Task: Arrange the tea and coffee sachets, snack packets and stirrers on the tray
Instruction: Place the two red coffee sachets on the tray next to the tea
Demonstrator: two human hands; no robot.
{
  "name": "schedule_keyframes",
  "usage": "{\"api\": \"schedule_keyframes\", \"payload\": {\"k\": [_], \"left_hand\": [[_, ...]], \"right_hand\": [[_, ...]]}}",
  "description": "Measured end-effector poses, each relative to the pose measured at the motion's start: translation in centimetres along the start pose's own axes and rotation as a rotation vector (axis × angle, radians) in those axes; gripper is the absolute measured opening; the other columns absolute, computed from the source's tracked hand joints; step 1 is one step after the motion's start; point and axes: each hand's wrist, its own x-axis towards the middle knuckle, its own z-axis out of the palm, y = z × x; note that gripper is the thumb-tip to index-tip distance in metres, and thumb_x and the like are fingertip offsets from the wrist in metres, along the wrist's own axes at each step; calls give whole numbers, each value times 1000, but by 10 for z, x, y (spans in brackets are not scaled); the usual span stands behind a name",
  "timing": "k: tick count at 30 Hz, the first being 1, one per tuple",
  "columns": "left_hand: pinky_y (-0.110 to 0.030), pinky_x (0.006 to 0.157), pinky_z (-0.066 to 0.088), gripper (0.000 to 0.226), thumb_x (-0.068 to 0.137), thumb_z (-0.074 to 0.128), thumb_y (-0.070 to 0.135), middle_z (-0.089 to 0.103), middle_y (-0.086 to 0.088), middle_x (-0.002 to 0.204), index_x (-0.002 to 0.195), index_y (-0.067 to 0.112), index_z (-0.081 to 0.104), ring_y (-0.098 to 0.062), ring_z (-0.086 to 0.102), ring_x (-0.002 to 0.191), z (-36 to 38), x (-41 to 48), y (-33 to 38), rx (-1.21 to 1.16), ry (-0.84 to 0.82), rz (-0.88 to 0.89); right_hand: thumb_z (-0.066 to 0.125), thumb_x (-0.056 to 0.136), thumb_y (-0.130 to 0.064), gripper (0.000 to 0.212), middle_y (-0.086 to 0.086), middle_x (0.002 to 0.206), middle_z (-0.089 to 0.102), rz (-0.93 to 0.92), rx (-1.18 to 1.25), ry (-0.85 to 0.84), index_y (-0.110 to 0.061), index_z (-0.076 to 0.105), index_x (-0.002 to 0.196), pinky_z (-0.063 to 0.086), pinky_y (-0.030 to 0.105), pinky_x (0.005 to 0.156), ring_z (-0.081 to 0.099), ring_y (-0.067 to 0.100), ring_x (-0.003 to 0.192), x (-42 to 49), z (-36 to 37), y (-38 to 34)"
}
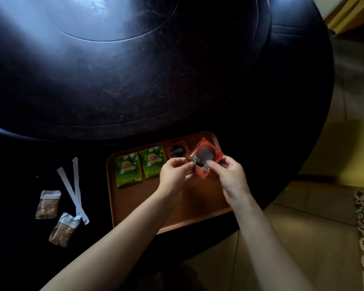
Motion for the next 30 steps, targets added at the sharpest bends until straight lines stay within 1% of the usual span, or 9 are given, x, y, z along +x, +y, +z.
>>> {"api": "schedule_keyframes", "payload": {"k": [1,3,5,7,9,16,22,26,30], "left_hand": [[-27,68,58,8,81,64,7,67,-15,96,86,10,58,-17,69,76,1,-1,-3,141,40,91],[-29,82,52,14,82,63,15,65,-8,104,96,14,59,-15,62,90,-1,-1,-4,610,165,441],[-30,91,46,28,83,60,11,62,-10,113,111,8,58,-21,55,104,-4,3,-4,910,222,761],[-34,97,42,33,84,58,7,60,-16,119,116,1,57,-28,51,115,-5,9,-5,1105,189,854],[-37,98,42,29,85,55,8,61,-18,120,112,-1,60,-32,50,117,-4,15,-9,1245,135,861],[-37,95,47,22,81,58,2,67,-16,111,101,0,67,-33,56,113,-10,24,-14,1334,76,936],[-36,92,49,20,80,57,5,68,-16,108,96,2,68,-32,58,109,-11,23,-11,1310,57,929],[-36,90,50,18,79,60,6,69,-15,106,94,3,68,-32,59,107,-13,22,-10,1300,36,939],[-36,91,50,18,77,62,4,69,-15,105,94,4,68,-32,60,107,-15,23,-10,1307,25,940]], "right_hand": [[66,81,-9,17,17,98,69,-32,-31,67,-10,63,98,56,37,81,68,26,90,2,1,1],[61,85,-11,12,9,93,69,-151,-183,182,-13,64,96,55,34,77,68,24,88,10,-1,-2],[56,88,-13,15,5,93,66,-297,-457,188,-11,63,101,52,29,77,66,23,91,21,-3,-11],[56,89,-13,21,10,101,67,-379,-709,139,-6,62,107,48,25,79,63,23,97,32,-1,-17],[58,88,-15,25,14,110,67,-407,-853,92,-4,61,111,50,30,86,62,27,103,41,3,-20],[62,85,-16,28,17,110,61,-558,-1027,215,-3,60,110,46,39,90,56,32,105,47,15,-13],[62,83,-16,25,18,105,60,-670,-1183,336,-4,57,104,46,42,83,54,35,99,42,23,0],[67,77,-16,27,14,102,62,-821,-1194,208,-9,62,103,48,42,79,57,33,96,39,21,6],[67,78,-18,30,15,104,62,-772,-1220,160,-8,63,106,47,45,82,57,34,97,38,22,9]]}}
